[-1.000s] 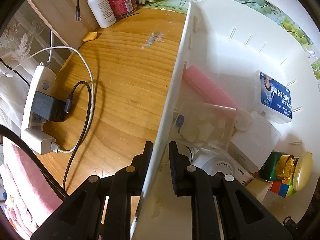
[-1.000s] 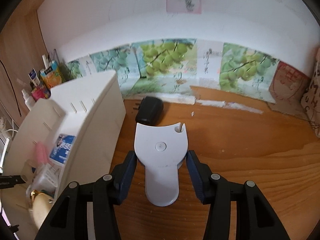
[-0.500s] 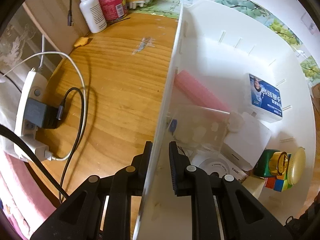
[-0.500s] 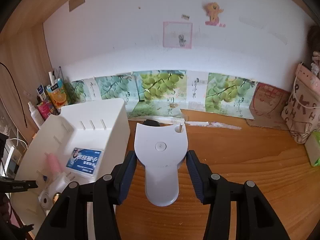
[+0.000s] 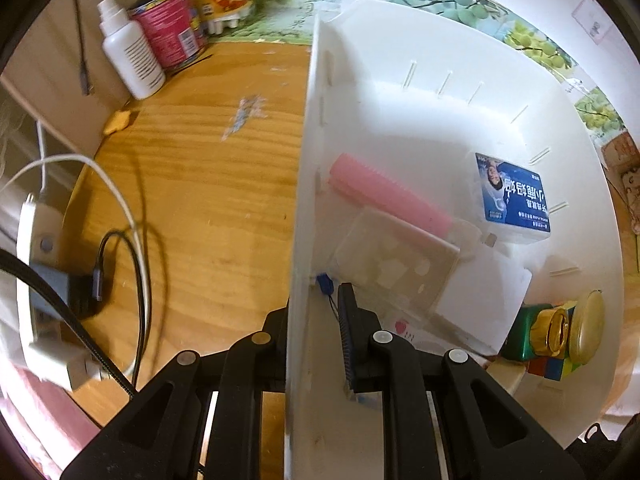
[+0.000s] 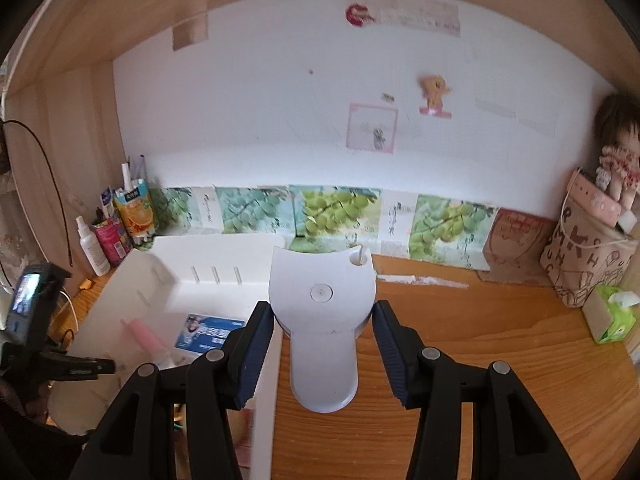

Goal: Organize rigid objects
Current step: 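Carry the white phone stand into the tray and release it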

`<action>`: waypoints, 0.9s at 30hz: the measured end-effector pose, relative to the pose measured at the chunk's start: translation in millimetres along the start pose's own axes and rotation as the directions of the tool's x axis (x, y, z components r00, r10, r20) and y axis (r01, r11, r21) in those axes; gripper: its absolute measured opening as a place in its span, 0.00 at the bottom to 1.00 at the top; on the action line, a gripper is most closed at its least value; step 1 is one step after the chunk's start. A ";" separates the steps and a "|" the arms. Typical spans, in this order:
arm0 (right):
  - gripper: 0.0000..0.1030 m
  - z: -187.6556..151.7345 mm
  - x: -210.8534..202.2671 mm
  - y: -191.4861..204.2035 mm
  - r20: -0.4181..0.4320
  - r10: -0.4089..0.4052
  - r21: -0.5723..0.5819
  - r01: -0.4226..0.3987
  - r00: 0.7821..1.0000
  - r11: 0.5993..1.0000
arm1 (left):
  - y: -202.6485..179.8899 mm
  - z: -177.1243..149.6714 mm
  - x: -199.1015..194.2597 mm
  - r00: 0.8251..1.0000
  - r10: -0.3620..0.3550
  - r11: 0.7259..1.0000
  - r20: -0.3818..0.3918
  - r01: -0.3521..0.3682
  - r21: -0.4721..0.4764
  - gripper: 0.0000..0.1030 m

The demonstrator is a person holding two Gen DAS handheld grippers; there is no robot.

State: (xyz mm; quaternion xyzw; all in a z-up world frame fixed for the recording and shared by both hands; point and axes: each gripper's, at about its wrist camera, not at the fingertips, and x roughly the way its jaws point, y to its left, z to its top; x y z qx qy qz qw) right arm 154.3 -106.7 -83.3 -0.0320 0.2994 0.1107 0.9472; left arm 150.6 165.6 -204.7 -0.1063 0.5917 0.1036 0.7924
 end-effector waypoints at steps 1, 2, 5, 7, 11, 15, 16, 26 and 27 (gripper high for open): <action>0.50 1.1 -2.4 3.1 0.006 -0.001 -0.005 0.001 1.000 1.000 | -0.4 2.9 0.5 1.000 -0.001 1.000 0.003 0.001 0.008 0.17; 0.50 1.9 -5.1 6.4 0.010 0.000 -0.009 0.000 1.000 1.000 | -0.8 7.0 1.1 1.000 -0.001 1.000 0.007 0.001 0.017 0.16; 0.50 4.1 -12.2 16.1 0.025 0.008 -0.016 -0.008 1.000 1.000 | -2.6 16.6 3.7 1.000 -0.002 0.999 0.006 0.002 0.039 0.16; 0.50 5.0 -15.9 23.4 0.028 0.012 -0.025 -0.012 1.000 1.000 | -4.4 20.2 4.0 1.000 -0.009 0.999 0.005 0.009 0.051 0.16; 0.50 3.9 -19.0 37.3 0.023 0.031 -0.040 -0.030 0.999 0.999 | -8.3 28.9 7.4 1.000 -0.024 0.996 0.001 0.024 0.091 0.16; 0.50 2.0 -18.6 46.6 0.002 0.050 -0.046 -0.050 0.999 0.998 | -15.9 37.9 10.7 1.000 -0.030 0.990 0.004 0.029 0.136 0.16; 0.50 1.4 -18.4 49.1 -0.003 0.054 -0.047 -0.054 0.999 0.997 | -17.2 40.0 11.2 1.000 -0.031 0.989 0.004 0.030 0.143 0.16; 0.51 -0.3 -16.1 53.6 -0.032 0.087 -0.038 -0.088 0.996 0.995 | -17.6 44.8 -3.9 0.999 -0.042 0.990 -0.004 0.042 0.133 0.18; 0.51 0.4 -16.3 53.8 -0.030 0.093 -0.040 -0.095 0.995 0.995 | -15.6 44.7 -6.4 0.999 -0.047 0.992 -0.005 0.047 0.119 0.18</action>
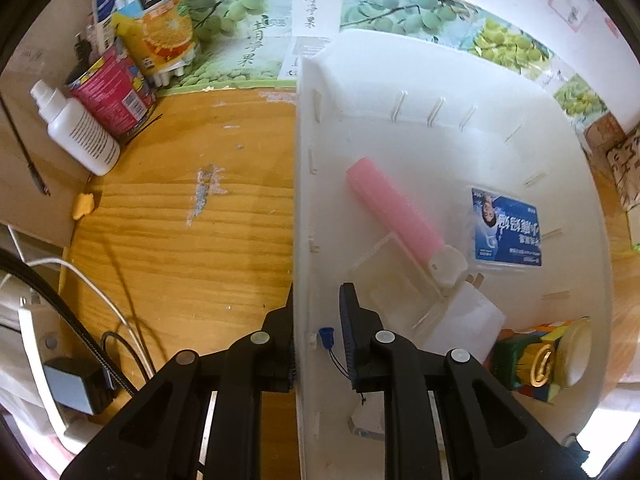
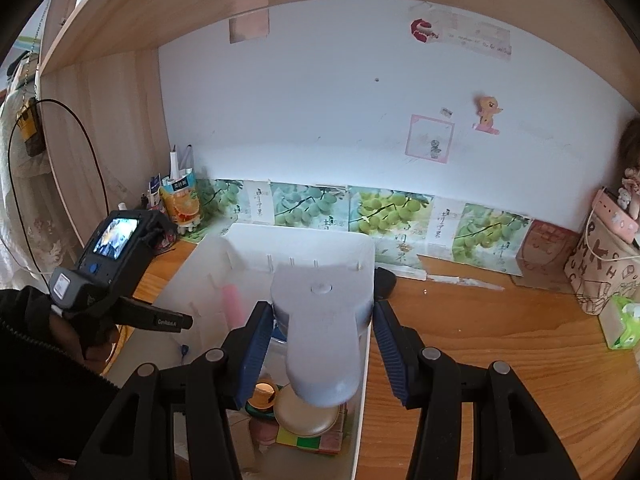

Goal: Organize rigid objects
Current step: 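Carry the white phone stand into the tray and release it, then move the right gripper to the black charger and grasp it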

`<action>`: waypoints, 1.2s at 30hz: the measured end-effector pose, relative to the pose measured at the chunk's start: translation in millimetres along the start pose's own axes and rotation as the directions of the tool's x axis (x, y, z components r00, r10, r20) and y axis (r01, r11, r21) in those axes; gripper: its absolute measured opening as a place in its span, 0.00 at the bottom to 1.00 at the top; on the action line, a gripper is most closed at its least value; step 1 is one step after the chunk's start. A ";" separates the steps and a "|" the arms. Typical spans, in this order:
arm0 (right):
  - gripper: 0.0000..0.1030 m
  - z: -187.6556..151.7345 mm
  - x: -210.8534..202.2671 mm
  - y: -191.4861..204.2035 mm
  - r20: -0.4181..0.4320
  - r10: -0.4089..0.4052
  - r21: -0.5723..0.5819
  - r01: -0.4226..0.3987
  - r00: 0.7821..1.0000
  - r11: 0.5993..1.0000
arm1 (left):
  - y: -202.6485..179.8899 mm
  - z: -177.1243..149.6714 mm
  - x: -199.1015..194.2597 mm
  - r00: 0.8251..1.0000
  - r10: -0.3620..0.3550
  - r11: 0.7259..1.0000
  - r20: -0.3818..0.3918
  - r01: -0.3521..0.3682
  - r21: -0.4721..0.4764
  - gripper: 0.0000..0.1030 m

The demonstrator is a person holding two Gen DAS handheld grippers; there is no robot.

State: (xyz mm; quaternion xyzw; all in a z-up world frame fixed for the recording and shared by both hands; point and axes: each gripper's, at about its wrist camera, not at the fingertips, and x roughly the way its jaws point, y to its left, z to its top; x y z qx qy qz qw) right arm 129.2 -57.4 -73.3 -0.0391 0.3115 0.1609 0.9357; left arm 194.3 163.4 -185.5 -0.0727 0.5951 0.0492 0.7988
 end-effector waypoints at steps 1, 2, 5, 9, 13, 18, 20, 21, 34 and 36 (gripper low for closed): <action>0.51 1.0 0.2 -0.1 0.001 0.009 -0.005 -0.009 1.000 1.000 | 1.2 0.0 -1.8 1.000 0.000 1.000 0.001 0.000 -0.010 0.18; 0.51 2.3 0.9 -0.5 -0.002 0.018 -0.010 -0.018 1.000 1.000 | 2.2 -0.8 -4.0 1.000 0.005 1.000 0.002 -0.005 -0.020 0.19; 0.60 5.6 1.1 -2.4 -0.004 0.033 -0.024 -0.033 0.999 0.999 | 4.7 -6.0 -13.1 1.000 0.023 0.998 0.012 -0.022 -0.055 0.34; 0.67 10.4 -0.7 -9.7 -0.003 0.056 -0.055 -0.056 0.998 0.997 | 6.9 -14.1 -33.0 0.997 0.040 0.994 0.060 -0.034 -0.099 0.57; 0.73 16.6 -2.3 -21.2 0.001 0.080 -0.090 -0.079 0.997 0.993 | 5.7 -18.1 -53.6 0.991 0.035 0.989 0.126 -0.017 -0.146 0.67; 0.77 27.0 -2.7 -44.3 0.014 0.118 -0.153 -0.114 0.993 0.982 | -9.3 -25.4 -82.5 0.975 0.005 0.986 0.221 0.032 -0.165 0.78; 0.77 31.5 -1.0 -54.9 0.015 0.137 -0.178 -0.132 0.990 0.975 | -19.4 -28.5 -92.8 0.966 -0.014 0.986 0.257 0.057 -0.160 0.82; 0.77 33.1 -0.4 -59.6 0.016 0.146 -0.188 -0.141 0.989 0.972 | -25.5 -31.2 -98.0 0.958 -0.047 0.984 0.282 0.094 -0.154 0.85; 0.78 59.4 50.7 -133.2 -0.001 0.308 -0.333 -0.291 0.951 0.897 | -99.1 -49.3 -106.2 0.961 -0.040 0.981 0.272 0.089 -0.170 0.95; 0.78 61.9 65.0 -138.1 -0.030 0.329 -0.357 -0.318 0.944 0.878 | -107.0 -52.2 -105.6 0.963 -0.049 0.981 0.265 0.097 -0.168 0.95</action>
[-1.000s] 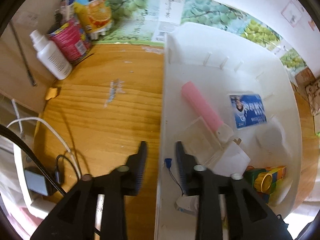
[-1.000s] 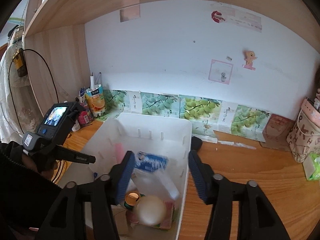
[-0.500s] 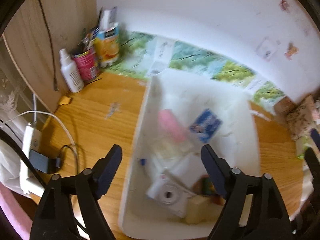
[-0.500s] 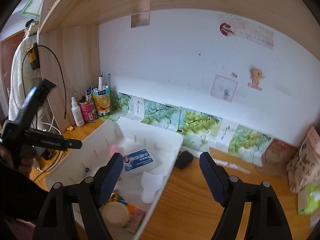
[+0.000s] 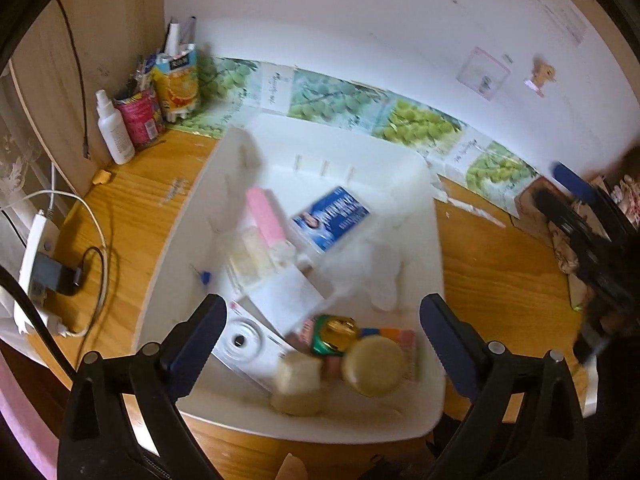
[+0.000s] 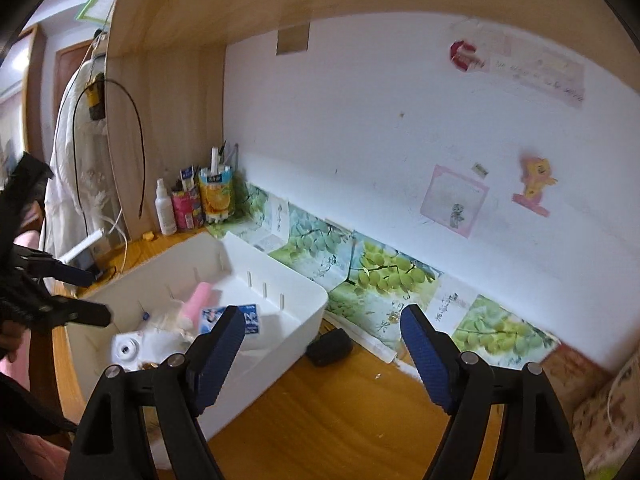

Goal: Organize rigid objects
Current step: 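Move the right gripper to the black charger and grasp it, then carry the black charger into the tray and release it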

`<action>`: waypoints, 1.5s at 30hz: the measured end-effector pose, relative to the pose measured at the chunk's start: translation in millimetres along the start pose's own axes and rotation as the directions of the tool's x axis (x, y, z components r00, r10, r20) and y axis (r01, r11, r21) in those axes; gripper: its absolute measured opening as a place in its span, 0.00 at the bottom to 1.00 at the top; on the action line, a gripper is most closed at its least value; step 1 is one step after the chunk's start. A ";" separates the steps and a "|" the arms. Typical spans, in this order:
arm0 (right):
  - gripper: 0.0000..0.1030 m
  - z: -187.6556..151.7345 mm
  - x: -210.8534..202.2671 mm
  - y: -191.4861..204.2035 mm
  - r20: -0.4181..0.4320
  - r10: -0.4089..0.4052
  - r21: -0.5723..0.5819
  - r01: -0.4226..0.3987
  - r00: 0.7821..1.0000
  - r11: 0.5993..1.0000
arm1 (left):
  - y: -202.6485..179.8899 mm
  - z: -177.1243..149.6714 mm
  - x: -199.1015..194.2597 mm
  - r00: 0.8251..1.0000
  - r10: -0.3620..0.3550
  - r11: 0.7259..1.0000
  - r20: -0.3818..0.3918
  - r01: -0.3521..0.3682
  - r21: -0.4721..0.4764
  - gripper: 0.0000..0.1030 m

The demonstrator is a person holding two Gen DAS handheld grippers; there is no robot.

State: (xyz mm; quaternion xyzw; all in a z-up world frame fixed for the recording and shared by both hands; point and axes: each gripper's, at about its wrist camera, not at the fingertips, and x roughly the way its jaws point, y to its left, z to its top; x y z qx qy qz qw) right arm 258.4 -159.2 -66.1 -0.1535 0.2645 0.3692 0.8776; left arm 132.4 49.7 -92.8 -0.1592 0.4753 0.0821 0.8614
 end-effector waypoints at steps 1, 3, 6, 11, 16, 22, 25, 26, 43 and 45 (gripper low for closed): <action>0.78 -0.6 8.8 -4.6 -0.012 0.017 -0.023 -0.017 1.000 1.000 | -5.2 -2.7 0.8 1.000 -0.004 1.000 -0.010 0.004 0.002 0.95; 0.78 -1.6 23.8 -9.7 -0.037 0.047 -0.059 -0.050 0.998 0.997 | -14.1 -7.6 0.3 1.000 -0.005 1.000 -0.019 0.005 0.013 0.95; 0.78 -4.9 48.8 -11.1 -0.087 0.096 -0.129 -0.107 0.991 0.986 | -25.8 -10.8 1.7 1.000 0.004 0.999 -0.030 -0.003 0.053 0.95; 0.78 -14.9 91.4 -9.3 -0.184 0.145 -0.232 -0.186 0.972 0.955 | -35.2 -10.6 6.8 0.999 0.005 0.996 -0.039 -0.001 0.091 0.95; 0.78 -25.1 126.8 -11.0 -0.270 0.168 -0.267 -0.241 0.948 0.933 | -41.5 -4.0 7.6 1.000 -0.008 0.995 -0.026 0.011 0.103 0.95; 0.78 -40.9 162.6 -8.7 -0.336 0.161 -0.280 -0.262 0.928 0.924 | -45.6 6.4 7.1 1.000 -0.016 0.991 0.004 0.016 0.136 0.95; 0.78 -46.4 177.7 -9.8 -0.350 0.178 -0.251 -0.275 0.920 0.928 | -41.8 11.4 8.4 1.000 -0.017 0.991 0.014 0.014 0.136 0.95; 0.78 -48.4 182.6 -9.4 -0.357 0.179 -0.248 -0.278 0.917 0.928 | -41.1 12.1 8.8 1.000 -0.014 0.991 0.016 0.012 0.136 0.95; 0.62 -62.7 196.6 -11.2 -0.374 0.148 -0.200 -0.236 0.915 0.951 | -26.3 7.1 -4.6 0.998 0.042 0.998 0.039 -0.043 0.044 0.95; 0.62 -64.5 190.7 -13.7 -0.367 0.132 -0.172 -0.206 0.921 0.963 | -23.7 6.1 -7.9 0.997 0.064 0.998 0.052 -0.065 0.023 0.95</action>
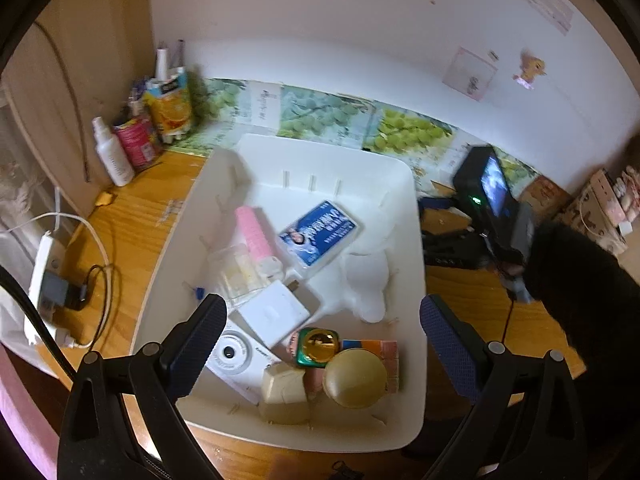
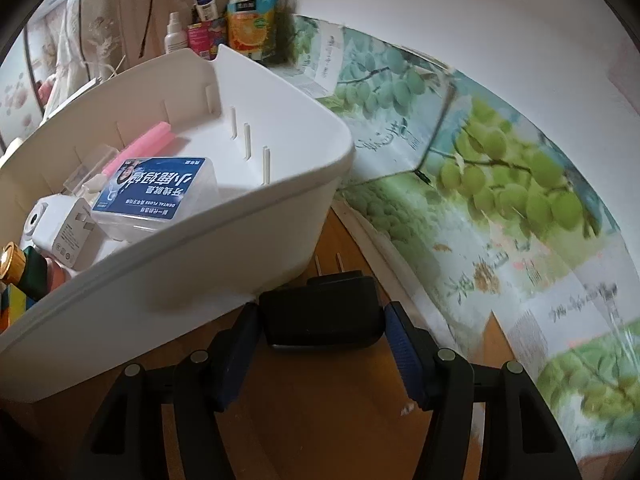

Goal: Organize rigid objects
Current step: 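Carry the black charger into the tray and release it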

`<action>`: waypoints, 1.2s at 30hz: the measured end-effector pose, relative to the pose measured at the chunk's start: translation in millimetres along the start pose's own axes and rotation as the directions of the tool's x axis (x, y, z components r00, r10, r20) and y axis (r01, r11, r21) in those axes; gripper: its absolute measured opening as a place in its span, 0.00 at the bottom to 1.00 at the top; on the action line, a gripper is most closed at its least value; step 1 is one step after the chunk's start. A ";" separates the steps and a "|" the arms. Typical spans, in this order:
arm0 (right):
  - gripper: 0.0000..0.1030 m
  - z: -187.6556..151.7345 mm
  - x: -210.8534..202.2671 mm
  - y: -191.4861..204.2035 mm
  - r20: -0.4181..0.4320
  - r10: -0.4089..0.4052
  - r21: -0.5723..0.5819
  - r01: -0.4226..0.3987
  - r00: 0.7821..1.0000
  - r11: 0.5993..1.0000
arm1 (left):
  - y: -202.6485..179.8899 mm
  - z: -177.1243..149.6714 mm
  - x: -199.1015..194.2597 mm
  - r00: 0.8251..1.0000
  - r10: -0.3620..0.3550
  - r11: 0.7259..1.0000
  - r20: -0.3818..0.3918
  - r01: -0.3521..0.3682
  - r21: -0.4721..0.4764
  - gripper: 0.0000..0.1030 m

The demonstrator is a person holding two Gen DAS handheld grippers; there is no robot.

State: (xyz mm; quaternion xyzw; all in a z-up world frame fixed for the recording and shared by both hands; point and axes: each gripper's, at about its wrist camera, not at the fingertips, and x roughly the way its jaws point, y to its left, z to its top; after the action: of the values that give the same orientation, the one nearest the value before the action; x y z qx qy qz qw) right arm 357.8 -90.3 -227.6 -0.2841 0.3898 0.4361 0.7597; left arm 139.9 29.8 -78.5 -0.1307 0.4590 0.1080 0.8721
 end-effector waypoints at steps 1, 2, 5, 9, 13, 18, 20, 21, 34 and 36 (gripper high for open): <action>0.62 -3.6 -4.5 -1.2 0.001 -0.014 0.038 0.014 1.000 0.999 | 1.5 -0.8 -0.6 1.000 0.008 1.000 -0.001 -0.008 -0.008 0.95; 0.62 -6.9 -8.9 -2.2 0.001 -0.024 0.065 0.023 1.000 0.998 | 2.8 -2.2 -1.2 1.000 0.010 1.000 -0.002 -0.010 -0.014 0.95; 0.62 -18.3 -26.6 -3.4 0.001 -0.069 0.168 0.068 0.998 0.984 | 8.0 -7.0 -4.9 1.000 0.012 0.999 -0.006 -0.012 -0.037 0.95; 0.62 -28.0 -57.5 -2.6 0.044 -0.113 0.341 0.092 0.993 0.935 | 14.9 -9.0 -8.7 1.000 -0.009 0.998 0.000 0.009 -0.058 0.95; 0.62 -29.9 -100.3 11.7 0.131 -0.137 0.481 0.058 0.982 0.875 | 22.1 -14.4 -19.1 0.999 -0.049 0.997 0.012 0.049 -0.053 0.95; 0.62 -16.0 -138.6 55.2 0.162 -0.191 0.503 0.085 0.968 0.860 | 31.5 -19.5 -35.3 0.995 -0.096 0.995 0.028 0.096 0.004 0.95; 0.62 -7.8 -151.7 77.1 0.178 -0.199 0.508 0.084 0.964 0.857 | 36.4 -22.0 -43.2 0.993 -0.110 0.994 0.034 0.109 0.031 0.95; 0.62 -4.5 -156.1 86.2 0.181 -0.205 0.507 0.087 0.962 0.858 | 37.9 -23.0 -46.4 0.993 -0.113 0.993 0.036 0.112 0.042 0.95; 0.78 -5.2 -165.6 196.4 0.217 -0.207 0.752 -0.028 0.954 0.658 | 78.1 -69.9 -75.2 0.991 -0.136 0.983 -0.007 0.136 0.122 0.95; 0.79 -12.6 -171.6 208.8 0.191 -0.203 0.777 -0.022 0.960 0.629 | 81.6 -75.3 -76.9 0.992 -0.129 0.985 -0.010 0.129 0.116 0.95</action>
State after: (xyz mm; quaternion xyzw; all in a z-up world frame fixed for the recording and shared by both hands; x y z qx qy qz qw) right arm 114.6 -80.1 -109.4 0.1087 0.4204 0.2217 0.8731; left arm 13.8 76.8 -66.3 -0.1093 0.4560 0.0245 0.8829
